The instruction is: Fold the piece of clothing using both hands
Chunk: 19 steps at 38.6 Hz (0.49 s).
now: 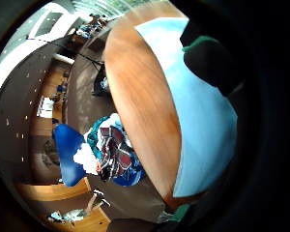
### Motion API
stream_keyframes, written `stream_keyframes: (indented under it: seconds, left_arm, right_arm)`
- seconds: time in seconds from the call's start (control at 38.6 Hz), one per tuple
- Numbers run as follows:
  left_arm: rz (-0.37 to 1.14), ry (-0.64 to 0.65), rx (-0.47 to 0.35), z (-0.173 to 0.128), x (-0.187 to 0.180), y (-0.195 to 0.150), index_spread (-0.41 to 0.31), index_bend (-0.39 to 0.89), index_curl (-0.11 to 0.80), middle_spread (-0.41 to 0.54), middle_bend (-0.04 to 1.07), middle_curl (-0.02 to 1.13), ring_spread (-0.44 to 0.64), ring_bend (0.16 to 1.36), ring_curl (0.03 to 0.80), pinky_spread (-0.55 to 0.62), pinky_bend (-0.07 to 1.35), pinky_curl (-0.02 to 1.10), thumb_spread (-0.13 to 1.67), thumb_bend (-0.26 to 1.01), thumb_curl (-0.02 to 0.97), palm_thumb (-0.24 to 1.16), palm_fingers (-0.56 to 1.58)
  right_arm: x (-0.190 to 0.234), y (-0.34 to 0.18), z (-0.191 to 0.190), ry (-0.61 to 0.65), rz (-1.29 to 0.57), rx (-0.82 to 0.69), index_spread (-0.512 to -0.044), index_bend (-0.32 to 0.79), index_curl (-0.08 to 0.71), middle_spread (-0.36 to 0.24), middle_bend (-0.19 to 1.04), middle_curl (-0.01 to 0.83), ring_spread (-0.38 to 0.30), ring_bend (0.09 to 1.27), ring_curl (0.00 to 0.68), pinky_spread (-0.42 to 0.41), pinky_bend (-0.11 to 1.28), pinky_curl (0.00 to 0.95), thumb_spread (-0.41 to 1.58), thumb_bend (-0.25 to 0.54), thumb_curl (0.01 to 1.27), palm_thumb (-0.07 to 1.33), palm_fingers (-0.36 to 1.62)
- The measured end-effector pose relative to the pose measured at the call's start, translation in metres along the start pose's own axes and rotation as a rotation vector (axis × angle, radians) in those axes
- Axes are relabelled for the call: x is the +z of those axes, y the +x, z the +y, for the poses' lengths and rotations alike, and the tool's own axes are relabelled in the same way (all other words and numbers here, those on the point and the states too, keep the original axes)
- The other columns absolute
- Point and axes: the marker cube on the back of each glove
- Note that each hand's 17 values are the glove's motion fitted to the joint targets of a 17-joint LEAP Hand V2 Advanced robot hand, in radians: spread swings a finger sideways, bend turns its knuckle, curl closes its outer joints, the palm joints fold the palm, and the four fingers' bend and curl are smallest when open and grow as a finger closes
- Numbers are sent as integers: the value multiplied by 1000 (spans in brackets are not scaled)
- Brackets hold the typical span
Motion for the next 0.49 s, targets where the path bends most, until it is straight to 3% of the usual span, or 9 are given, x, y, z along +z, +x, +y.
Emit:
stream_keyframes:
  seconds: [0.1,0.23,0.31,0.41,0.49]
  left_arm:
    - [56,-1,13,-1,12,-1,-209,132,381,-180,144,408,-115,429,353,86,303,433,1336,-31,285,459,647]
    - [86,12,15,1,14,-1,-192,142,374,-151,141,383,-63,423,346,110,357,445,1438,-16,251,388,616]
    - [73,1,5,5,9,-2,-188,147,372,-142,150,376,-45,425,346,120,371,447,1475,-12,239,360,611]
    - [80,3,21,0,14,-5,-185,148,371,-134,152,368,-27,423,346,128,394,453,1516,-7,226,335,598]
    - [97,48,24,-3,6,-12,-185,152,372,-128,145,360,-18,430,349,132,409,456,1538,-4,219,322,589]
  right_arm:
    - [13,-10,-7,-62,24,8,-279,-69,151,-63,227,434,-133,797,465,-72,540,429,1185,-42,273,392,913]
    - [19,-17,-13,-45,5,17,-282,-10,114,-29,192,425,-168,856,475,-147,588,449,1223,96,337,651,927]
    - [20,-19,-17,-19,-17,20,-285,5,104,-27,187,421,-184,864,472,-180,601,451,1212,108,355,708,944]
    - [11,-25,-20,1,-82,11,-290,131,142,-96,168,414,-221,841,464,-223,597,450,1115,151,405,864,1083]
    - [-10,-40,-21,31,-228,-15,-292,153,171,-128,187,418,-230,820,462,-245,588,455,1042,146,425,920,1156]
